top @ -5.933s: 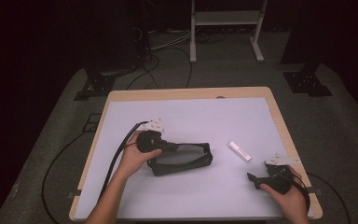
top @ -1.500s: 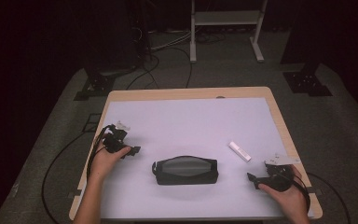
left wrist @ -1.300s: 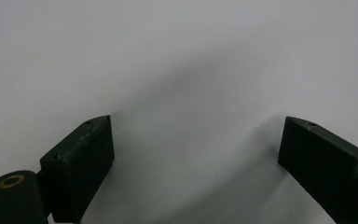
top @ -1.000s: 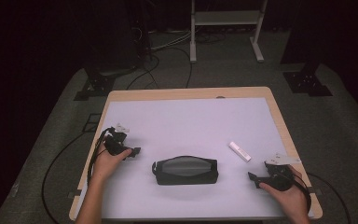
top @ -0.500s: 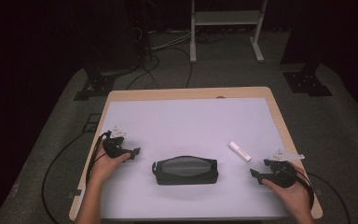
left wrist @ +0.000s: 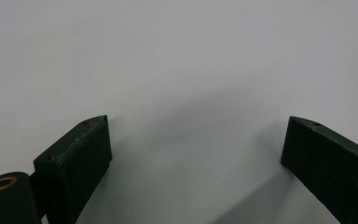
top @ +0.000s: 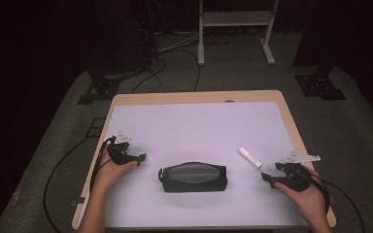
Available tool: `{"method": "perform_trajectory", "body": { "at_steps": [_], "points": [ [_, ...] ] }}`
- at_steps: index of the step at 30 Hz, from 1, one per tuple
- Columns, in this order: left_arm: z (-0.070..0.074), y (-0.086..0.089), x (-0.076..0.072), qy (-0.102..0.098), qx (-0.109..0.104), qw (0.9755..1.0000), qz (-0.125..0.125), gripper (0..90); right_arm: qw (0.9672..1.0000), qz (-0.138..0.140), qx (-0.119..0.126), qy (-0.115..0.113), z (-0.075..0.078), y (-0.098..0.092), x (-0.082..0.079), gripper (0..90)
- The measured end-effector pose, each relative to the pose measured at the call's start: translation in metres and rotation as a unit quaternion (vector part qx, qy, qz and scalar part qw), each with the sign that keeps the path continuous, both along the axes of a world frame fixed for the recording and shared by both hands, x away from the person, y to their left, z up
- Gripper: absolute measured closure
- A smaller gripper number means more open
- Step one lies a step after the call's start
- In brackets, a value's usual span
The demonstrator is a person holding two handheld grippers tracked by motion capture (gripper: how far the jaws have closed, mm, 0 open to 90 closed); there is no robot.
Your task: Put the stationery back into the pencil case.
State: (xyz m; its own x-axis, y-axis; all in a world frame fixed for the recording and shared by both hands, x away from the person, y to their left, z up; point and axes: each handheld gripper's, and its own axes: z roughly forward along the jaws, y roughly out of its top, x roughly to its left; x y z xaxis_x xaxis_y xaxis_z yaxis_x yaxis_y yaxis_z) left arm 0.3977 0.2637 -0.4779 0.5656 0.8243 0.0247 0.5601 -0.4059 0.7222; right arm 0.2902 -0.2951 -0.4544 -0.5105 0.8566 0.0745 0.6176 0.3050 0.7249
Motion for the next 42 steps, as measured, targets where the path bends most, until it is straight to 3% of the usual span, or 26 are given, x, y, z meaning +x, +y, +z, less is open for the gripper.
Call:
{"method": "perform_trajectory", "body": {
  "at_steps": [22,42],
  "points": [
    [0.0,0.0,0.0,0.001,-0.001,1.0,0.0,7.3,0.9993,0.034,-0.015,-0.003,0.006,0.015,0.027,38.5],
    [0.0,0.0,0.0,0.001,-0.001,1.0,0.0,7.3,0.999,0.043,-0.016,-0.003,-0.005,0.022,0.048,47.5]
  ]
}}
